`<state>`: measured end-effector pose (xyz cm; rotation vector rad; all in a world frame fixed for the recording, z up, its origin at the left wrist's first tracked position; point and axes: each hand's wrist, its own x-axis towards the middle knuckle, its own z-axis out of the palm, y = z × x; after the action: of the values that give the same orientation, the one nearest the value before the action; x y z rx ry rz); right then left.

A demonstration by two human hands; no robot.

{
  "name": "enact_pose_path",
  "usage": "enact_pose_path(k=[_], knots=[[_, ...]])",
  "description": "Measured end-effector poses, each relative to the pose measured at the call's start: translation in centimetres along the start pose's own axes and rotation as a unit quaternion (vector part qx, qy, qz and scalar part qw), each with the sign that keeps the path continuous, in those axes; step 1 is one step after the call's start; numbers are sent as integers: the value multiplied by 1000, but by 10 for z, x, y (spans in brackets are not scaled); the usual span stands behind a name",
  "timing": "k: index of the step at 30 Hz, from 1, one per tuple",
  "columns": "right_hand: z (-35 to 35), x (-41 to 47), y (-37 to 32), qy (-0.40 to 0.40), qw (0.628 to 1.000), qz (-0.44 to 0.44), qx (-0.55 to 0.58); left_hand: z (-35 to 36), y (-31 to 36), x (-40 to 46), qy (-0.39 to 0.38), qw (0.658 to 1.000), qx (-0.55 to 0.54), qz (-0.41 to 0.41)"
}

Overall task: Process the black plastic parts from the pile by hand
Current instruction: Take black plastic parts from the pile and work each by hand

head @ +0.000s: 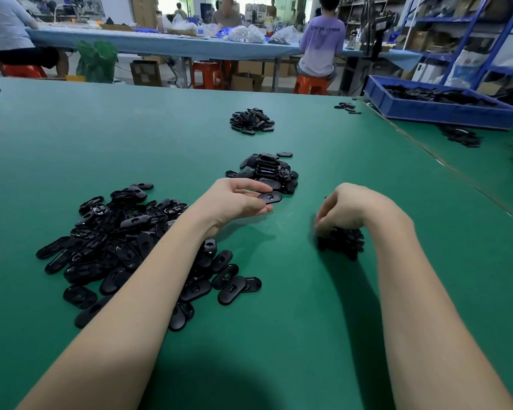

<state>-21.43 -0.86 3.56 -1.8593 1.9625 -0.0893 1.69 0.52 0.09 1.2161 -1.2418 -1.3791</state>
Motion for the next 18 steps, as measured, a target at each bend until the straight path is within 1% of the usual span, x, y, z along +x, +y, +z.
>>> enact_pose_path(k=[2, 3, 5, 6, 8, 13, 18], knots=[[0, -1, -3, 21, 993, -61, 96, 1, 0, 0, -3, 1000, 3, 2], [1, -2, -5, 23, 984, -84, 158, 1, -1, 0, -6, 1000, 3, 4], [5, -4, -11, 12, 957, -107, 268, 2, -1, -1, -10, 1000, 2, 6], [8, -4, -13, 7, 947, -113, 300, 2, -1, -1, -12, 1000, 1, 6], [14, -4, -17, 1, 937, -114, 330, 3, -1, -1, -17, 1000, 1, 7], [23, -3, -20, -17, 927, -81, 366, 4, -2, 0, -25, 1000, -3, 6], [23, -3, -22, 13, 932, -77, 355, 3, -3, 1, -24, 1000, -5, 10]])
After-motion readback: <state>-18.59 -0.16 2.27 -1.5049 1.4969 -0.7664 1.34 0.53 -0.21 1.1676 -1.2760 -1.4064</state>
